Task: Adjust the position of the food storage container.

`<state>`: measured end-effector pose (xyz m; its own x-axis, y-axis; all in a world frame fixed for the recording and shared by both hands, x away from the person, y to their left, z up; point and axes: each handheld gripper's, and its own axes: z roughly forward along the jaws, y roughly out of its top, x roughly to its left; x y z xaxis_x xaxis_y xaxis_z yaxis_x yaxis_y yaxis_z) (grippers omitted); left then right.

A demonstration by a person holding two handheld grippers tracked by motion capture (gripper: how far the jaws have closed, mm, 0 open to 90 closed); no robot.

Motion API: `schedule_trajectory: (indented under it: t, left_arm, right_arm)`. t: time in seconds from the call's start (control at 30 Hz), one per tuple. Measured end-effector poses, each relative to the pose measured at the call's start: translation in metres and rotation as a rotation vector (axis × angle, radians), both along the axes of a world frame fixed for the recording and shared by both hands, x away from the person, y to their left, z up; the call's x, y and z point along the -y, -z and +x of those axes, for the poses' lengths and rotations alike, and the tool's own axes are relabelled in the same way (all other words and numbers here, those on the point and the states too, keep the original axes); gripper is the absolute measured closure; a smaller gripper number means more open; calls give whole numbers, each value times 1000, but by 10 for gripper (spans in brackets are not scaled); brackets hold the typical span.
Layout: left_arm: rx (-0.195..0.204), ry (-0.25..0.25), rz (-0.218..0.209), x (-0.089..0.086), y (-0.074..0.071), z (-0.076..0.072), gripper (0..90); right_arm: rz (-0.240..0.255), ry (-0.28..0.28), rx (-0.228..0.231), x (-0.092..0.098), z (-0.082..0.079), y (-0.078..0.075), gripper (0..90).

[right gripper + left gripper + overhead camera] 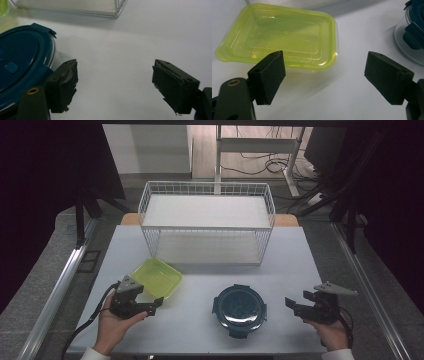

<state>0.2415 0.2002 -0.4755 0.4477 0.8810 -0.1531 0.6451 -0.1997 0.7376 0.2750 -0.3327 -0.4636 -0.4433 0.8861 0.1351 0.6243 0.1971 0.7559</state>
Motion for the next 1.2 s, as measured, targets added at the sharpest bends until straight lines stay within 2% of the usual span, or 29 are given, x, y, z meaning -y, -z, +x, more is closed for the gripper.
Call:
schedule_trajectory:
  t: [0.13,0.2,0.37,0.5,0.67,0.73,0.97,1.1,1.13,1.2]
  left_arm:
    - [5,-3,12,-1,0,-2,168]
    - [15,4,30,-1,-1,-5,168]
    - [2,19,28,1,-1,-10,173]
    - [-13,24,33,1,-1,-12,174]
    - [-28,27,42,2,1,-10,174]
    - [-32,29,43,3,2,-10,174]
    - [-29,25,45,3,2,-11,173]
    - [-32,29,55,3,3,-10,173]
    - [-33,29,55,4,3,-10,173]
    - [-33,29,56,3,3,-10,173]
  right_arm:
    - [3,-2,-12,5,3,0,237]
    - [26,-6,-34,6,4,-2,246]
    - [35,-7,-52,4,2,-4,256]
    - [24,-18,-48,1,3,-6,266]
    - [3,-31,-87,-1,5,-2,290]
    - [0,-32,-88,-1,6,-1,295]
    - [-7,-41,-108,-2,6,-3,354]
    - [-36,-57,-127,-6,5,-4,395]
    - [-56,-71,-137,-8,5,-4,420]
    - [-60,-74,-143,-10,4,-4,429]
